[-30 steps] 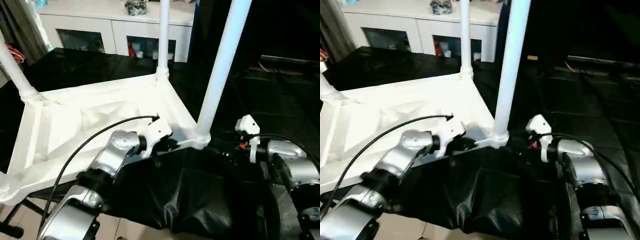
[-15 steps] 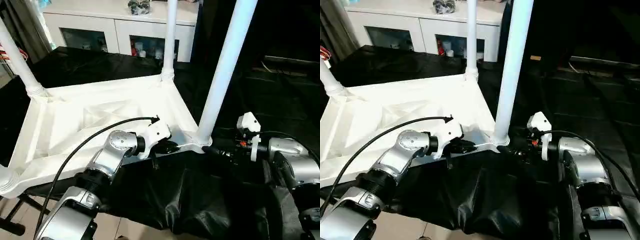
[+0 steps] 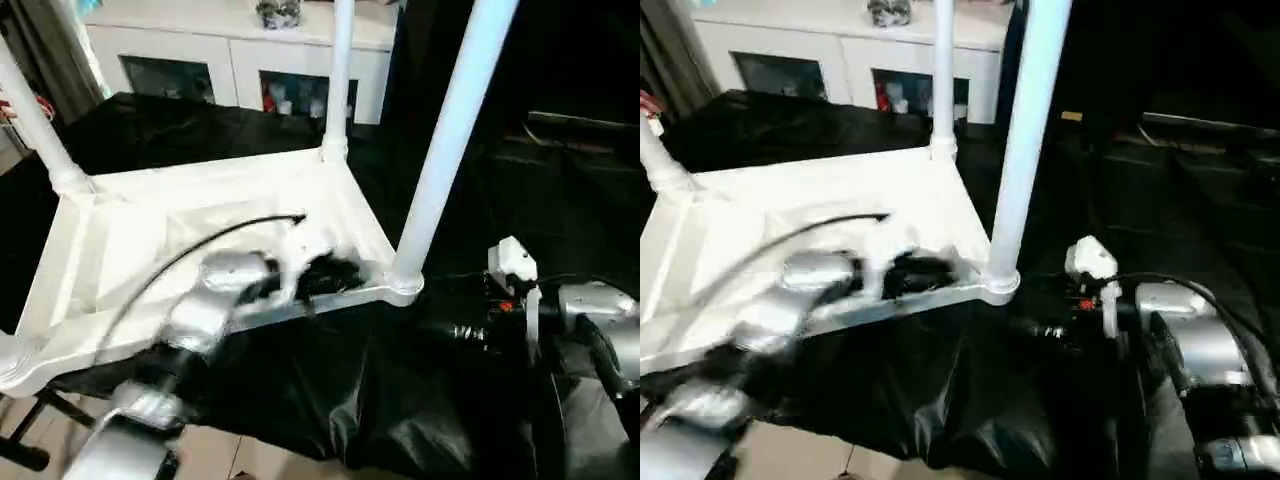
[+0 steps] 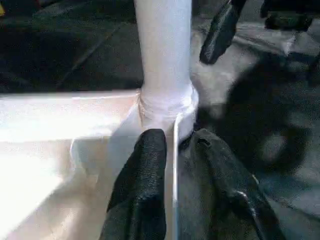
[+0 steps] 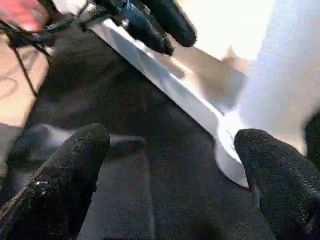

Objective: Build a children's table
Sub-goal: Rotate leg to tighten

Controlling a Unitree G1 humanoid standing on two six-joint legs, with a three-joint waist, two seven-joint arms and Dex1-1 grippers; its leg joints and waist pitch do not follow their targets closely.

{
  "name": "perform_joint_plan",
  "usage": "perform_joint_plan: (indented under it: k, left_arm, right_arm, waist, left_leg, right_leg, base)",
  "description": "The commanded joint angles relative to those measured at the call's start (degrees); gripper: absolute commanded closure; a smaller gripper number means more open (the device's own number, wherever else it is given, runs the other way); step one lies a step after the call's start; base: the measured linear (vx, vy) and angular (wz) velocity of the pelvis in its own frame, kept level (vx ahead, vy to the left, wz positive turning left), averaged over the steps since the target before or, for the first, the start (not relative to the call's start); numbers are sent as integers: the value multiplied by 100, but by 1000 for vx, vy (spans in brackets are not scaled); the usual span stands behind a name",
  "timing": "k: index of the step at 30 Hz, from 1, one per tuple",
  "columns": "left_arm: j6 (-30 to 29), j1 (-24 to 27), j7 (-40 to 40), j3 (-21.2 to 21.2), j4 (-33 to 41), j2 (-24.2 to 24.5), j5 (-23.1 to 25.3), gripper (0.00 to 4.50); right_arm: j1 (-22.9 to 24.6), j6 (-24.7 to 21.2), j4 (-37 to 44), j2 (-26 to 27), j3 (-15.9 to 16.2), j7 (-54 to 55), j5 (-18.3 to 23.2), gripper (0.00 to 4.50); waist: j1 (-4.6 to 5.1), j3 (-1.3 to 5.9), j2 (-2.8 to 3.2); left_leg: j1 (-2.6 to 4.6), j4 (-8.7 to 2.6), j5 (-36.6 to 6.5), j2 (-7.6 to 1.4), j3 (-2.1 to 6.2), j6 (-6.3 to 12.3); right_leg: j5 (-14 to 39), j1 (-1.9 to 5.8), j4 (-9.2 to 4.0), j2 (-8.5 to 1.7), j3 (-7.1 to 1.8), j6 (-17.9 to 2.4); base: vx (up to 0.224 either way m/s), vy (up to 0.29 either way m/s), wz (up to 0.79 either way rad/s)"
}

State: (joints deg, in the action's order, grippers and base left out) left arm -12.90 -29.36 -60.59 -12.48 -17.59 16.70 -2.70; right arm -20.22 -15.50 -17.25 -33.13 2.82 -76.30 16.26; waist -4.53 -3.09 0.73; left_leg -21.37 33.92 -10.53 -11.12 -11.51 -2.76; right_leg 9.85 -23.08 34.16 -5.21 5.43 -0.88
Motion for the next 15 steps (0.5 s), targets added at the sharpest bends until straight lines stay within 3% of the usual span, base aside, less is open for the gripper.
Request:
perform_joint_plan:
  k: [1, 3, 4, 6, 8, 11, 12, 13, 14, 15]
  left_arm:
    - [-536, 243, -212, 79, 639, 269, -162, 311]
    - [-598, 285, -230, 86, 714, 314, -182, 298]
    - [-768, 400, -282, 104, 921, 438, -235, 289]
    - [-1338, 866, -415, 174, 1685, 922, -413, 271]
    - [-1829, 1419, -398, 433, 2403, 1357, -544, 261]
    - [-2108, 1735, -352, 622, 2771, 1573, -591, 238]
    - [-2158, 1815, -336, 671, 2835, 1619, -589, 228]
    - [-2215, 1906, -318, 725, 2905, 1680, -585, 218]
    - [-2215, 1906, -318, 725, 2905, 1680, -585, 218]
    - [-2293, 2052, -271, 790, 2981, 1793, -538, 212]
  right_arm:
    - [28, -146, 286, 122, 81, -16, 152, 0]
    - [32, -160, 303, 144, 91, -11, 159, 0]
    - [45, -197, 351, 205, 120, 3, 179, 0]
    - [101, -270, 524, 391, 281, 120, 212, 0]
    - [99, -236, 575, 814, 473, 430, 177, 0]
    - [35, -83, 402, 1241, 565, 868, -34, 0]
    - [13, -19, 343, 1365, 603, 977, -92, 0]
    - [-17, 82, 275, 1514, 660, 1129, -173, 0]
    - [-17, 82, 275, 1514, 660, 1129, -173, 0]
    - [-135, 102, 38, 1836, 629, 1571, -244, 0]
  waist:
    - [-5, 384, -36]
    - [9, 369, -23]
    - [-15, 375, 15]
    - [-28, 361, 32]
    - [34, 347, 46]
    - [120, 332, 54]
    - [112, 323, 76]
    - [129, 308, 39]
    - [116, 309, 60]
    - [121, 296, 33]
  left_leg:
    - [70, -365, -1048, -289, 123, 535]
    - [95, -375, -1190, -280, 119, 434]
    - [125, -377, -1243, -289, 125, 378]
    - [103, -426, -1395, -300, 151, 256]
    - [74, -461, -1435, -299, 163, 174]
    - [115, -457, -1619, -261, 153, 80]
    - [161, -462, -1742, -274, 153, 10]
    - [156, -472, -1866, -264, 156, -32]
    - [170, -474, -1896, -266, 166, -62]
    - [181, -483, -1948, -268, 163, -92]
  right_leg:
    - [1512, 275, -415, -343, -276, -1255]
    - [1674, 253, -439, -333, -282, -1229]
    - [1699, 245, -435, -343, -288, -1242]
    - [1727, 263, -426, -343, -295, -1208]
    - [1601, 263, -381, -330, -299, -1227]
    - [1801, 221, -432, -314, -307, -1207]
    - [1944, 179, -455, -325, -318, -1191]
    - [2115, 181, -474, -320, -317, -1135]
    - [2166, 178, -469, -324, -318, -1102]
    - [2220, 162, -484, -318, -331, -1038]
  base:
    - [0, 0, 0]
    - [0, 0, 0]
    - [0, 0, 0]
    - [0, 0, 0]
    - [0, 0, 0]
    - [0, 0, 0]
    - [0, 0, 0]
    - [0, 0, 0]
    - [0, 0, 0]
    - [0, 0, 0]
